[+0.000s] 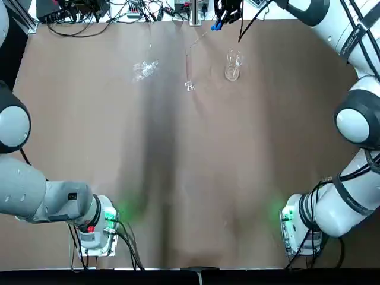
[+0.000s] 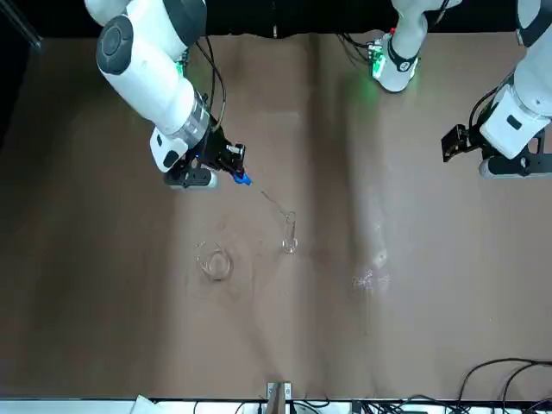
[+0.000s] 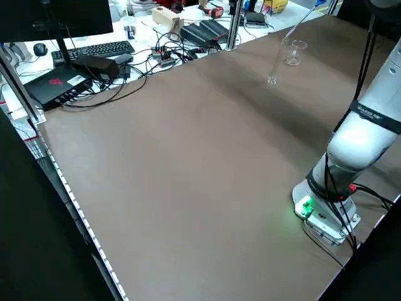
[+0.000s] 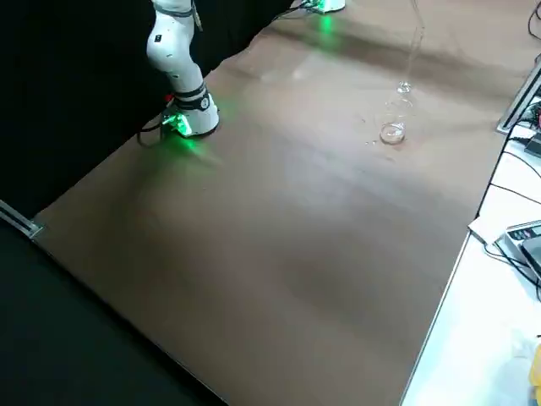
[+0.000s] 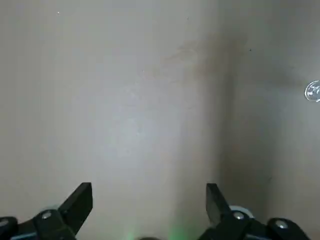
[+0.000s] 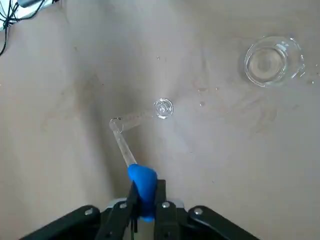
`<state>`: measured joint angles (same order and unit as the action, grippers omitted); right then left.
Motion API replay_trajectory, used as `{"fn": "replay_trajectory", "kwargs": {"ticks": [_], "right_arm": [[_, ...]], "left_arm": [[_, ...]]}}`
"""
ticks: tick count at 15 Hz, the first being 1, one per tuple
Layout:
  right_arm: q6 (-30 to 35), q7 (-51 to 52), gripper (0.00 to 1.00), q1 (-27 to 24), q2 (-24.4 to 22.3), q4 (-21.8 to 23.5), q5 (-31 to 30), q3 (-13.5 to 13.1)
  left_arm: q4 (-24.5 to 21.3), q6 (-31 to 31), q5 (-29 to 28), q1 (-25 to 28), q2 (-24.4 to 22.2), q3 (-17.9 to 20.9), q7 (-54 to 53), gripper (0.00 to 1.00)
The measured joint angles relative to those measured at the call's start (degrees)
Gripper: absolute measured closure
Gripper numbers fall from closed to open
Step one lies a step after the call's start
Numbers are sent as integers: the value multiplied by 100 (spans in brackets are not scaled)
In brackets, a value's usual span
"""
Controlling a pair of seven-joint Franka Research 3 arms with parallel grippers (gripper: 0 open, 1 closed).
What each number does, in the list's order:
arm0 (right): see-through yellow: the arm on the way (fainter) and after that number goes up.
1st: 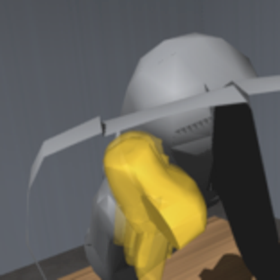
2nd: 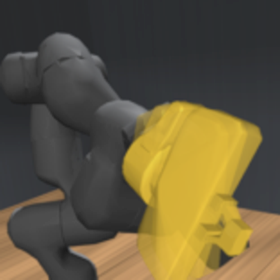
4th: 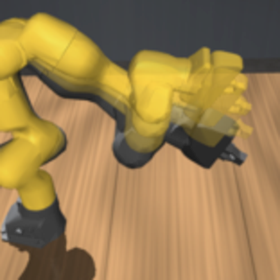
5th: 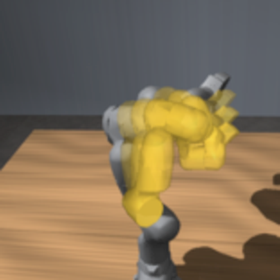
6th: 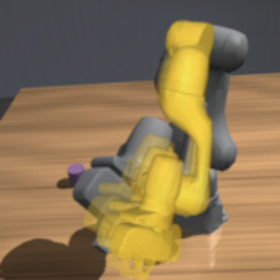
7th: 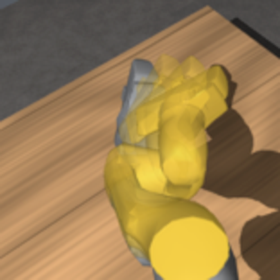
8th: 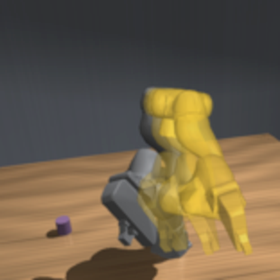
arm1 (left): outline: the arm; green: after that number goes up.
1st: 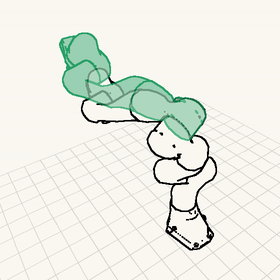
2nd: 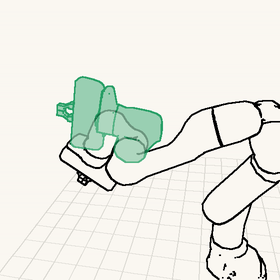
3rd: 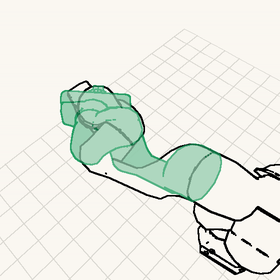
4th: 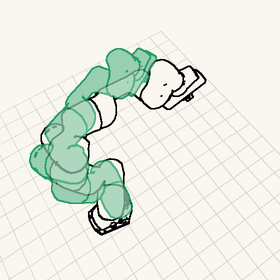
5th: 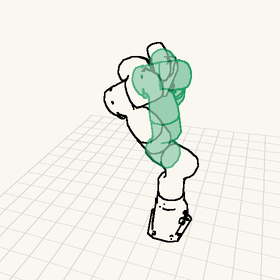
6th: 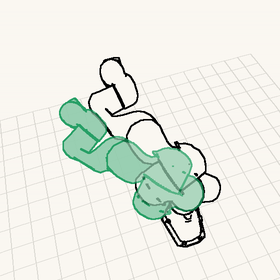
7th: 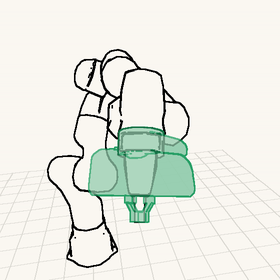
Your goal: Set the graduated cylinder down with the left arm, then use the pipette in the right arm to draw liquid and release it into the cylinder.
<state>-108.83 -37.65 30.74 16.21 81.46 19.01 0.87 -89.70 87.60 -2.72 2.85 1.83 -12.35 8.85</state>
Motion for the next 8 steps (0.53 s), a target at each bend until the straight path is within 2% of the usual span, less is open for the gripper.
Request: {"fn": "replay_trajectory", "kwargs": {"ticks": [8], "right_arm": [[2,0,87,57,0,0,-63,2]], "left_arm": [[0,0,0,1,0,0,0,0]]}}
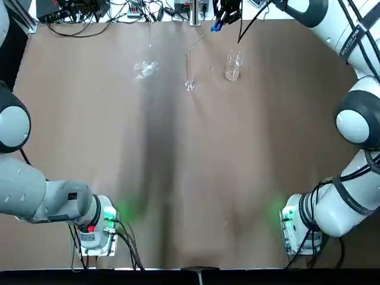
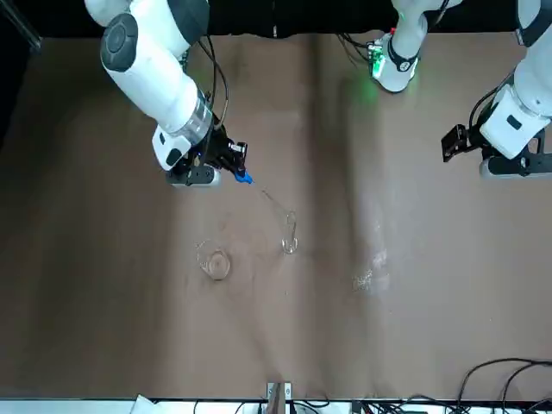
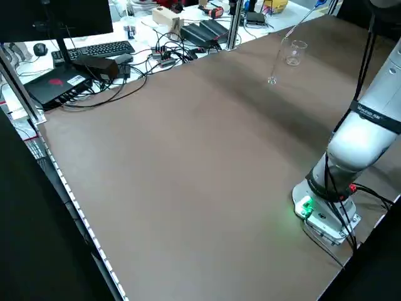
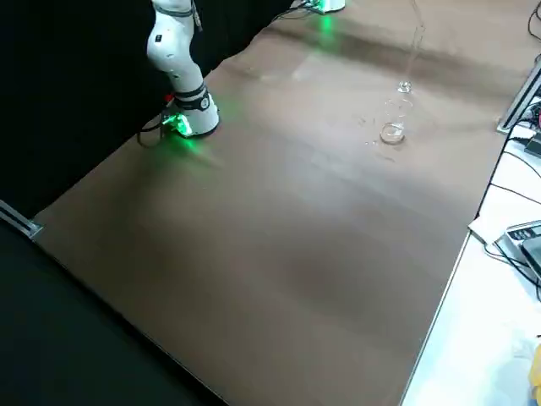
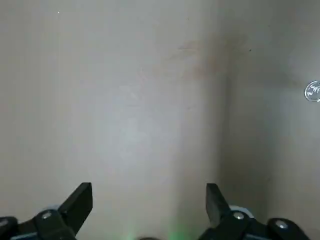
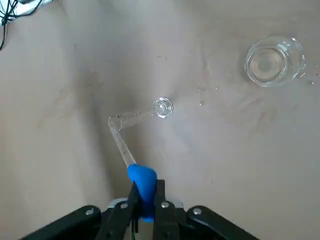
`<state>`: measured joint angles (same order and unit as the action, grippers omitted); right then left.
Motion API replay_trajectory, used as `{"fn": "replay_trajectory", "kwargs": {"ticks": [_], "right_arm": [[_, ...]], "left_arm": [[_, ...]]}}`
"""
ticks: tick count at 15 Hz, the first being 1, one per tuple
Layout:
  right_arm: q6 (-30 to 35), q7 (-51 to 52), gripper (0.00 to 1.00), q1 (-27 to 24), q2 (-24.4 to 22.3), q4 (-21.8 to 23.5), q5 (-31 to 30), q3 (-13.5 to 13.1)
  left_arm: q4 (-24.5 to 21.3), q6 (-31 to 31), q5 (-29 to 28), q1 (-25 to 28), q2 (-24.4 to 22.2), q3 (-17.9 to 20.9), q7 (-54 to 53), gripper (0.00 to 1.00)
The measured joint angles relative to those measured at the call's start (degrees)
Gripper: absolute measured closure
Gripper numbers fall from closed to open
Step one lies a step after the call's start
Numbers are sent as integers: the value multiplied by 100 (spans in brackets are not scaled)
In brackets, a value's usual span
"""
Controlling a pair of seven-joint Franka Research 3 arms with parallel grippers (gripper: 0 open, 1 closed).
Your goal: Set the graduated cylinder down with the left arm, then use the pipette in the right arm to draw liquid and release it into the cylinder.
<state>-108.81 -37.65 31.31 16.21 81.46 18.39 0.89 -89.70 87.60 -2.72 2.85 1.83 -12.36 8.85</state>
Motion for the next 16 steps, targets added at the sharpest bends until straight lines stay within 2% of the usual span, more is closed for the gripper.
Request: {"fn": "replay_trajectory", "kwargs": {"ticks": [16], "right_arm": [[0,0,87,18,0,0,-159,-33]], "left_arm": [[0,0,0,-6,0,-19,0,0]]}}
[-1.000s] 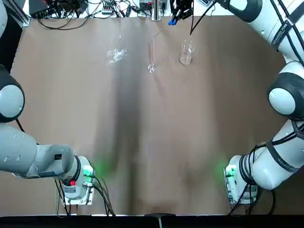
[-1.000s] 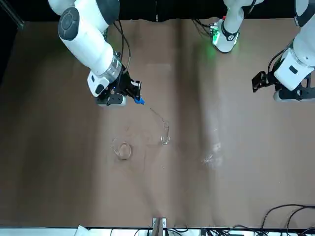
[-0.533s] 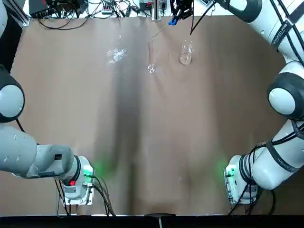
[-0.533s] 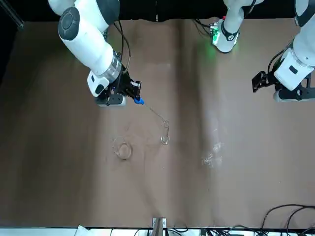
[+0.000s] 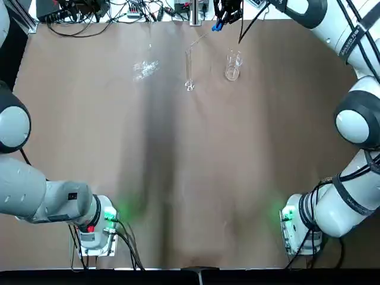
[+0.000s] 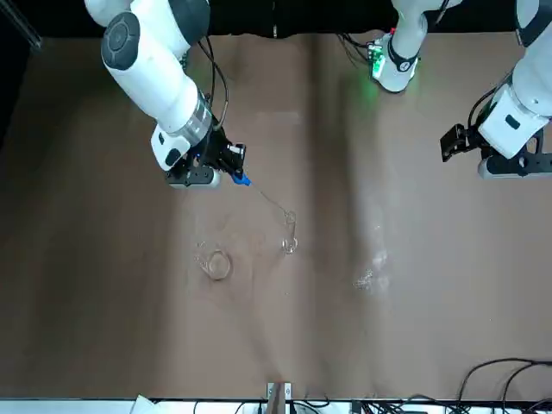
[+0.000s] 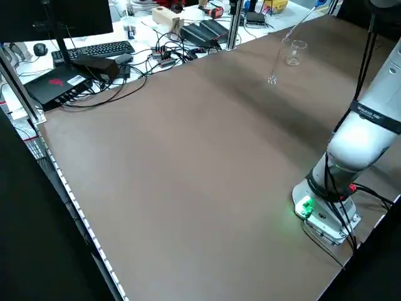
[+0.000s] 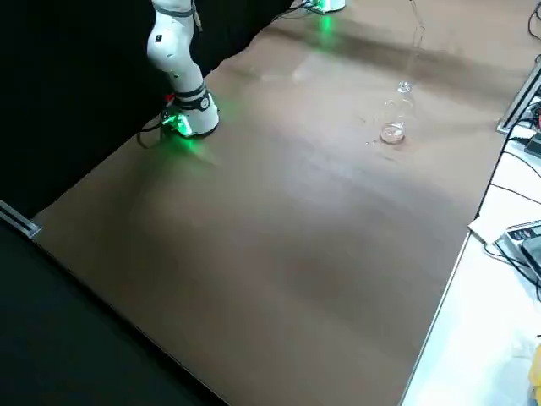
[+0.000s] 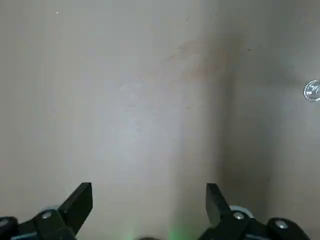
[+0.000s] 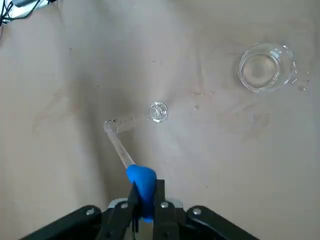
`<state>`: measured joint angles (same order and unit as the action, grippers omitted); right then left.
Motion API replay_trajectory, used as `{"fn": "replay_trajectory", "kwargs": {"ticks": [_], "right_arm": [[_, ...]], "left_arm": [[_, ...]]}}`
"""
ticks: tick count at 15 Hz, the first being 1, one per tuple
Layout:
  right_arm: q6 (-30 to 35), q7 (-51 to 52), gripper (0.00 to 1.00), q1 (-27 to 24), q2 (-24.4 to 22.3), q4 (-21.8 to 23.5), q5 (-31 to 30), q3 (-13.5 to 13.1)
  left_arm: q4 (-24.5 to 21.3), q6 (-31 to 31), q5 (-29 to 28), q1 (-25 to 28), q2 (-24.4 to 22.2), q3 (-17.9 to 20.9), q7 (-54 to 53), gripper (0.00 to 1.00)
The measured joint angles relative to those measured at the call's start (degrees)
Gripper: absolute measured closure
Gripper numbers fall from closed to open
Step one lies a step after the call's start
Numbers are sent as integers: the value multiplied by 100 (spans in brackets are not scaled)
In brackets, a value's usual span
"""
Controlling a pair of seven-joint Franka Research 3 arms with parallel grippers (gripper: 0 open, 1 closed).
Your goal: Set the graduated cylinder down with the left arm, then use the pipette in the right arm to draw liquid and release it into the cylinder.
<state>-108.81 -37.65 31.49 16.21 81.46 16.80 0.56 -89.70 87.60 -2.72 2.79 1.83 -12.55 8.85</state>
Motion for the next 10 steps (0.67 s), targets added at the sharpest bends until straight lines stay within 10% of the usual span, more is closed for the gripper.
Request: {"fn": "replay_trajectory", "kwargs": {"ticks": [10], "right_arm": [[1,0,88,-1,0,0,-86,-27]], "left_arm": [[0,0,0,0,0,-5,0,0]]}}
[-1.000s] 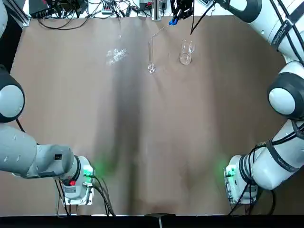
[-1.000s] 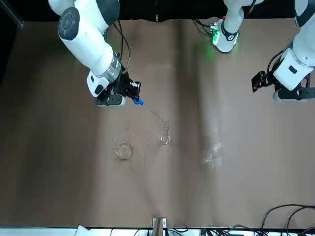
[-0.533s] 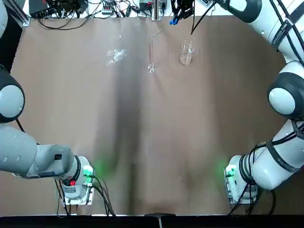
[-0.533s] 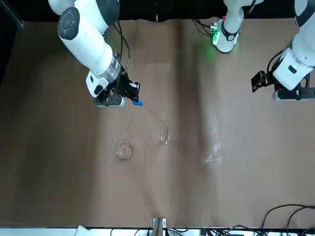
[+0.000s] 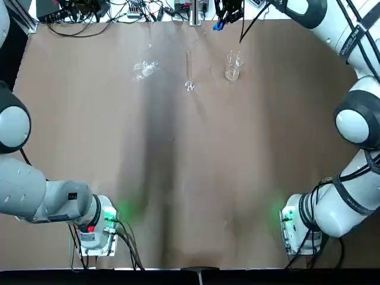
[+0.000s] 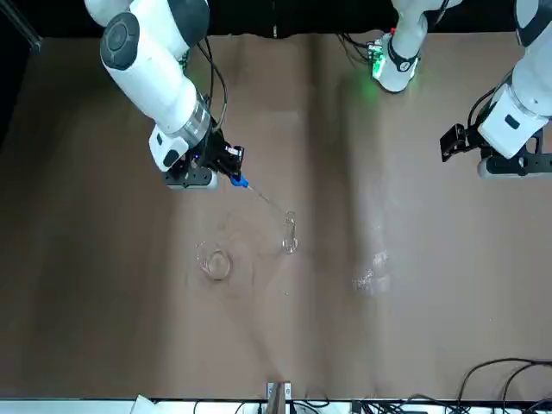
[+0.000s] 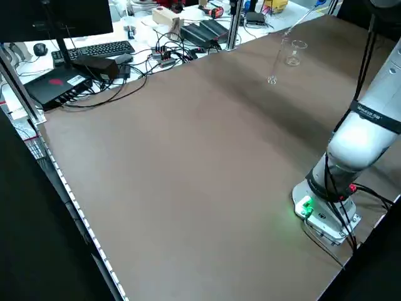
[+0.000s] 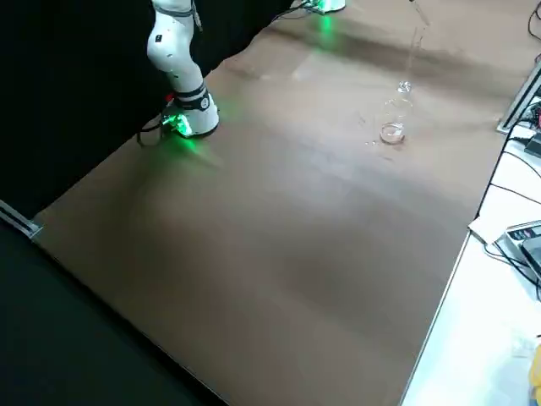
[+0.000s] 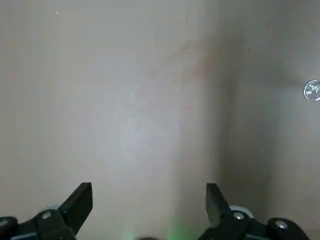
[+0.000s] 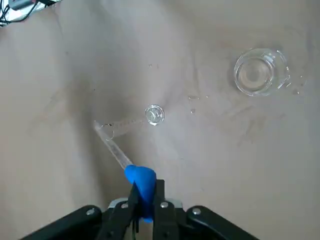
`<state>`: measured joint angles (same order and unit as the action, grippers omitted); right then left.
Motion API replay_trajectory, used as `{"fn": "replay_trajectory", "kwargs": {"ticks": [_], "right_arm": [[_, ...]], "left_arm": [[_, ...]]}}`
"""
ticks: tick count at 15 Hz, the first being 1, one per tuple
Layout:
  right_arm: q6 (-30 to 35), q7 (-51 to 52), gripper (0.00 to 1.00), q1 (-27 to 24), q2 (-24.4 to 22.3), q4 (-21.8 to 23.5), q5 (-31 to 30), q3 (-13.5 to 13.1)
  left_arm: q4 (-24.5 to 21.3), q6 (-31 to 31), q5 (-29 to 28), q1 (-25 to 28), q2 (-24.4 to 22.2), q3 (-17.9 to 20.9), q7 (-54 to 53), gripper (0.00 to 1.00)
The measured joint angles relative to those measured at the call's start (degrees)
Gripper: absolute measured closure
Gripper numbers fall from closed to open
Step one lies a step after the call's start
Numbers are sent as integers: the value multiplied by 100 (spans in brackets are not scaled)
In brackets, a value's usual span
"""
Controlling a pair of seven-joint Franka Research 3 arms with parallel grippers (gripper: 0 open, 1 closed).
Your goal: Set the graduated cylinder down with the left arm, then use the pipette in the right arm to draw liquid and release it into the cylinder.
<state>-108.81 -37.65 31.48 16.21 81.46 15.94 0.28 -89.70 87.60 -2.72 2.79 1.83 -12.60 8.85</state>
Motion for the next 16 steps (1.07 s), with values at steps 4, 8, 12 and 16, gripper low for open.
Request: {"fn": "replay_trajectory", "kwargs": {"ticks": [4,8,12,16], "right_arm": [[0,0,88,-1,0,0,-32,-19],[0,1,88,-34,0,0,-43,-32],[104,42,88,-273,0,0,-44,-55],[325,463,88,-718,-3,-2,-43,-63]], "left_arm": [[0,0,0,0,0,-1,0,0],[0,0,0,0,0,-1,0,0],[0,0,0,0,0,-1,0,0],[0,0,0,1,0,-1,0,0]]}}
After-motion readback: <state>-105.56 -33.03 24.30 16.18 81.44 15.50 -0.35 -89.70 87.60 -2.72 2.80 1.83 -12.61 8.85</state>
